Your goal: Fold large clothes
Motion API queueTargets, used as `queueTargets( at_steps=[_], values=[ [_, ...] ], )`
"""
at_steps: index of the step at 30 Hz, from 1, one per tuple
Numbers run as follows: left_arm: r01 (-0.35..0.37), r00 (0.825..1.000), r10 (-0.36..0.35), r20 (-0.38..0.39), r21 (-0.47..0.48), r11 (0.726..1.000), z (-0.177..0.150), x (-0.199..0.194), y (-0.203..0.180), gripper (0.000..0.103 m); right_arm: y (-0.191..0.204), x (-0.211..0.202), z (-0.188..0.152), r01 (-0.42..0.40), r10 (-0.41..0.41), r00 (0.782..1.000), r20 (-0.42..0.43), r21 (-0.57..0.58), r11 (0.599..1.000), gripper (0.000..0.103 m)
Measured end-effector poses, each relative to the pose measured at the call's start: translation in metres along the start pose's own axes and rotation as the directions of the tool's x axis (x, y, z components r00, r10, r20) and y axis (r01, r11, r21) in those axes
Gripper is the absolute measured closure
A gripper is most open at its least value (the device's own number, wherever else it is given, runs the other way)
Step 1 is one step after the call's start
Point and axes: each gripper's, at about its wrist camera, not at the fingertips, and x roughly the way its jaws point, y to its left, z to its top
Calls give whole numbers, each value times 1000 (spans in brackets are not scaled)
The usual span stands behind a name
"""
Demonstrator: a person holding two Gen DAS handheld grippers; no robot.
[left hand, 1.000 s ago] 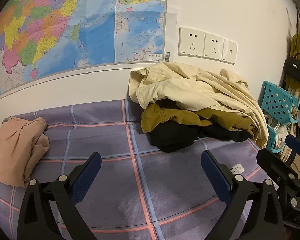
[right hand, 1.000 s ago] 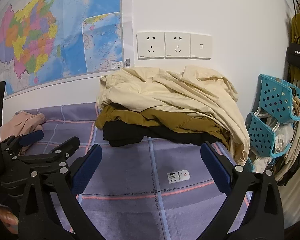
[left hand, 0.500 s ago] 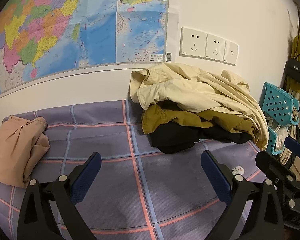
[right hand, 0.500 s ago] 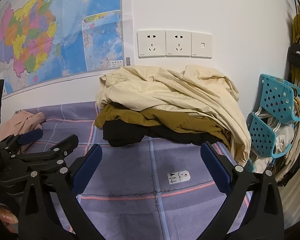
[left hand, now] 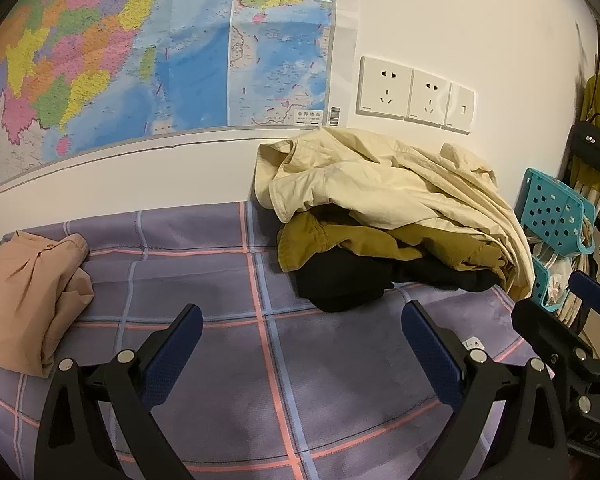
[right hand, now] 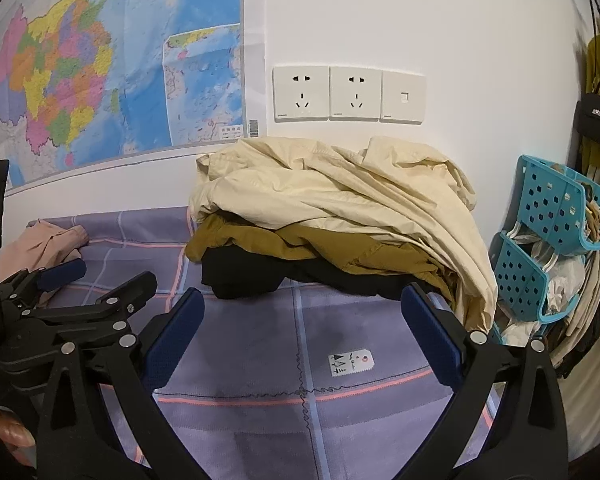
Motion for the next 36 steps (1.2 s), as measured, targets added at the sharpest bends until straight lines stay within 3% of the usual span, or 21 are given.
queueTargets(
  at_steps=[36],
  values=[
    [21, 1000, -21, -10, -5, 1000, 12, 14, -7, 7, -8, 11, 10, -14, 14, 1000, 1, -40, 999, 6]
  ],
)
